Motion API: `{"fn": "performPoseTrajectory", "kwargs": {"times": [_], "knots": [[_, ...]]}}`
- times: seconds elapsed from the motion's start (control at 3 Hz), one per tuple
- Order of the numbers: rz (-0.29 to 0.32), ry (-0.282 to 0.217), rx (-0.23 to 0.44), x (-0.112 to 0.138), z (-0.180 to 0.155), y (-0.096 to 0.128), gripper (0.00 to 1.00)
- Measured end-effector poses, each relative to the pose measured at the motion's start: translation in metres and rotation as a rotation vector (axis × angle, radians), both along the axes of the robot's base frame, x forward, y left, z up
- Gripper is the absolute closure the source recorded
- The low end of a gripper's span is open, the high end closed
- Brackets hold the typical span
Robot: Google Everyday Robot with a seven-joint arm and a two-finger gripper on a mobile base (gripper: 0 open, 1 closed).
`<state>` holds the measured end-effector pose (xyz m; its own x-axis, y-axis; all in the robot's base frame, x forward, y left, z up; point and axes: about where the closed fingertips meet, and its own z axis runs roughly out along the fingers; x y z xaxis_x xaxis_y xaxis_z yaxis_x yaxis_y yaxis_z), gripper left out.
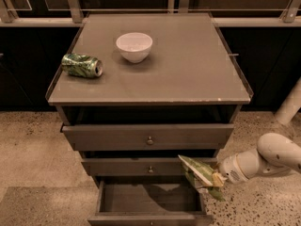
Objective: Place green jalapeno chip bag into bottom drawer
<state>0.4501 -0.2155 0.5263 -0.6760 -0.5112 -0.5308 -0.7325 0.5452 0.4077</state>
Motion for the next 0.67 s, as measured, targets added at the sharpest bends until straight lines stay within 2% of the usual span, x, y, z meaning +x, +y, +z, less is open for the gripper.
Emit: {"fn": "performPoseTrajectory", "kwargs": {"times": [0.33,0.67], "knots": [[-0.010,-0.012,-0.019,-0.004,0.004,0.000,1.00],[-0.028,-0.082,-0.018,-0.020,-0.009,0.006,1.00]]}}
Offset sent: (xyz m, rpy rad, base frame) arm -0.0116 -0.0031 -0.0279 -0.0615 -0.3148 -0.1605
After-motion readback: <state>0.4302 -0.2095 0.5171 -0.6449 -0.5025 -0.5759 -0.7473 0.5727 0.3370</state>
